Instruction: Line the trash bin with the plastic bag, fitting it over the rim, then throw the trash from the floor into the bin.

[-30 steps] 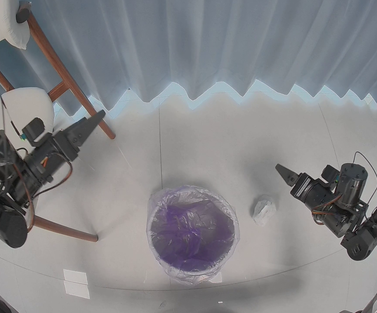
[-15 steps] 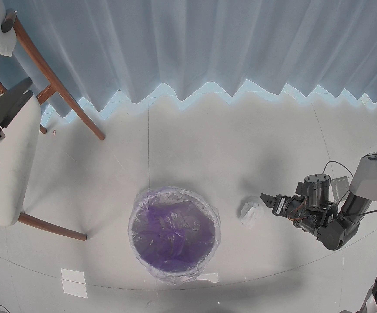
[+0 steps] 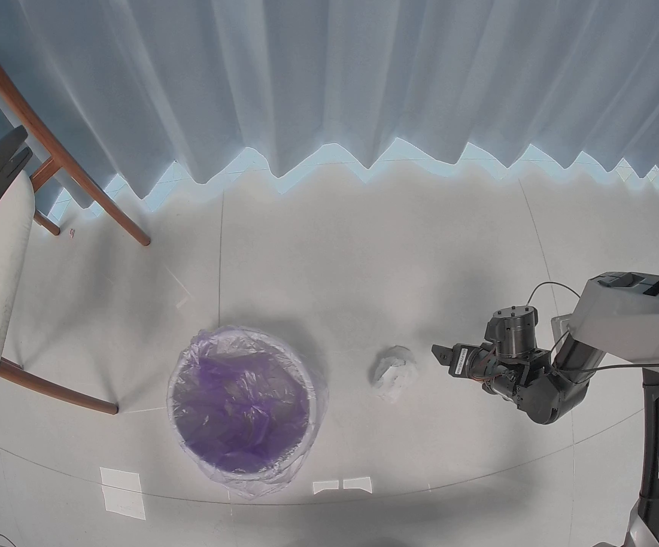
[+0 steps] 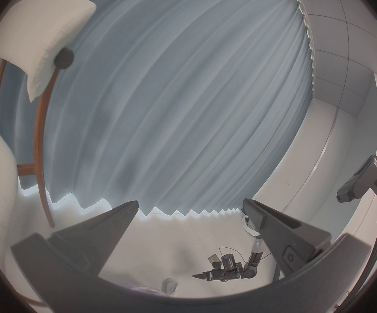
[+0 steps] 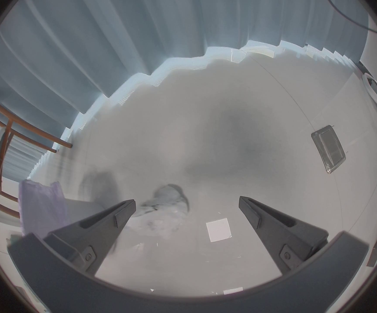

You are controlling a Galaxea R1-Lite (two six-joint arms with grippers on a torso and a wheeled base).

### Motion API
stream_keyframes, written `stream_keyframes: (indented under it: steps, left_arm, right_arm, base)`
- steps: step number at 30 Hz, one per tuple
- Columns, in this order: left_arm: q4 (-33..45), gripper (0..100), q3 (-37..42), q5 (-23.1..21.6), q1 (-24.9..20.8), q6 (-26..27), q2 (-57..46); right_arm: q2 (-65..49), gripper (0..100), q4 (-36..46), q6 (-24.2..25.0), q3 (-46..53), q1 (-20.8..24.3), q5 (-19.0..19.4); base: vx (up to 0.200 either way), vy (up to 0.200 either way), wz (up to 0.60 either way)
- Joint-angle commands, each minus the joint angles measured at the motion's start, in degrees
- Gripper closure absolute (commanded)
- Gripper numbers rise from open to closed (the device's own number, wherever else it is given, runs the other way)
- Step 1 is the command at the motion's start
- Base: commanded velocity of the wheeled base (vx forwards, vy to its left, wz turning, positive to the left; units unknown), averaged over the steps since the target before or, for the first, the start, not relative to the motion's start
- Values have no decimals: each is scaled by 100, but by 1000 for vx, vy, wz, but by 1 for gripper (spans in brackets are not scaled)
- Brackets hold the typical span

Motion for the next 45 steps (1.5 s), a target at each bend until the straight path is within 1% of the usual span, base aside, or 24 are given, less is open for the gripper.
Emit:
stream_keyframes:
  steps: [1, 7, 15, 21, 26, 30, 34, 37, 40, 42, 43, 45]
  left_arm:
    - [-2, 0, 15, 35, 49, 8, 13]
    - [-10, 0, 33, 26, 40, 52, 198]
    - [-2, 0, 112, 8, 22, 61, 198]
    - [-2, 0, 235, -1, -118, 131, 189]
    - [-2, 0, 226, -1, -109, 193, 224]
    - [-2, 0, 235, -1, -118, 237, 286]
    - [-2, 0, 252, -1, -127, 360, 347]
    - [-2, 0, 296, -1, -153, 439, 374]
    - [-2, 0, 305, 8, -206, 509, 409]
    - [-2, 0, 323, 8, -215, 527, 409]
    - [-2, 0, 323, 8, -215, 527, 409]
    - [-2, 0, 331, 8, -215, 527, 409]
  right_arm:
    - [567, 0, 271, -28, -640, 19, -7]
    - [769, 0, 842, -36, -1168, 177, 1]
    - [1191, 0, 798, -28, -1625, 591, 1]
    - [1262, 0, 816, -19, -1801, 889, 1]
    - [1429, 0, 824, -10, -2055, 1048, -7]
    - [1596, 0, 974, -10, -2477, 1171, -16]
    - [1657, 0, 1343, 8, -2829, 1232, -7]
    - [1701, 0, 1457, 60, -3022, 1364, 1]
    - [1736, 0, 1738, 157, -3224, 1443, 1]
    - [1736, 0, 2020, 386, -3347, 1496, 1]
    - [1736, 0, 2037, 394, -3356, 1496, 1]
    - [1727, 0, 2266, 579, -3435, 1513, 1]
  base:
    - [0, 0, 0]
    - [0, 0, 0]
    - [0, 0, 0]
    - [0, 0, 0]
    - [0, 0, 0]
    - [0, 0, 0]
    - [0, 0, 0]
    - [0, 0, 0]
    - [0, 0, 0]
    - [0, 0, 0]
    - [0, 0, 0]
    - [0, 0, 0]
